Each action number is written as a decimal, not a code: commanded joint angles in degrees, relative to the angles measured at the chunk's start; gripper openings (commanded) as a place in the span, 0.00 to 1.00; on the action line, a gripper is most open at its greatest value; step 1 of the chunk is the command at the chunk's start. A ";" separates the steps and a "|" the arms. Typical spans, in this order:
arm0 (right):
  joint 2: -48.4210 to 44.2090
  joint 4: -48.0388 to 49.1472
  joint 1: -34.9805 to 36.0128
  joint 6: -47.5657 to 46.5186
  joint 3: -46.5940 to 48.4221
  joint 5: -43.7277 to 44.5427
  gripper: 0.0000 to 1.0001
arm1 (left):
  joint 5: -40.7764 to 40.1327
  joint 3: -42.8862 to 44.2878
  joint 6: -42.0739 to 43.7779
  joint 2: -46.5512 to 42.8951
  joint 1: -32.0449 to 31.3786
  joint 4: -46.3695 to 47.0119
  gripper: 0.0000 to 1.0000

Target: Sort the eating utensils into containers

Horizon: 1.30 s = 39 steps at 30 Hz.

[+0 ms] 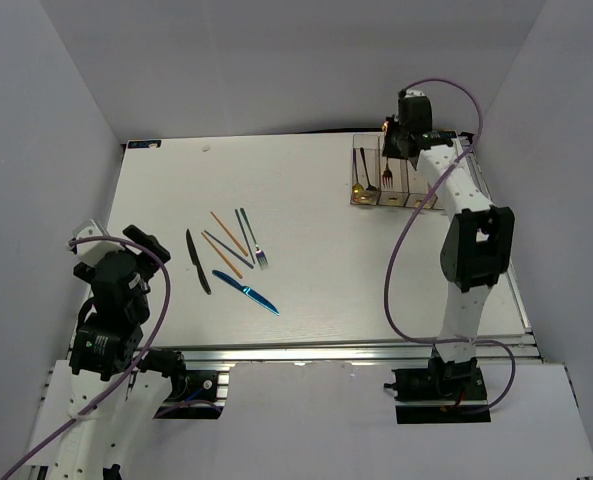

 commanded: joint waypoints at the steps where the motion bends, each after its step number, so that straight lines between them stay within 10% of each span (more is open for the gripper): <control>1: 7.20 -3.12 -1.82 -4.53 9.52 -4.43 0.00 | 1.12 -0.46 0.69 0.37 0.04 1.04 0.98; 6: 17.57 -6.90 -4.55 -6.12 25.16 -4.34 0.00 | 1.30 -0.46 0.86 0.29 -0.31 1.13 0.98; 13: 19.18 -2.87 -7.54 -6.12 20.72 -6.79 0.03 | 1.39 -0.63 0.86 -0.42 -0.40 1.39 0.98; 15: 19.09 -2.78 -7.72 -6.29 20.10 -6.01 0.35 | 1.48 -0.63 0.95 -0.24 -0.31 1.31 0.98; 21: 18.74 -5.40 -7.63 -5.33 23.86 -7.58 0.73 | 1.48 -0.55 0.95 -0.33 -0.40 1.31 0.98; 32: 1.34 0.90 16.42 -4.19 0.69 -4.25 0.74 | -0.54 -0.46 0.07 -0.86 -0.40 0.43 0.98; 39: 10.79 0.13 33.48 0.38 3.99 4.17 0.67 | -0.98 -0.37 -0.19 -0.60 -0.31 0.25 0.98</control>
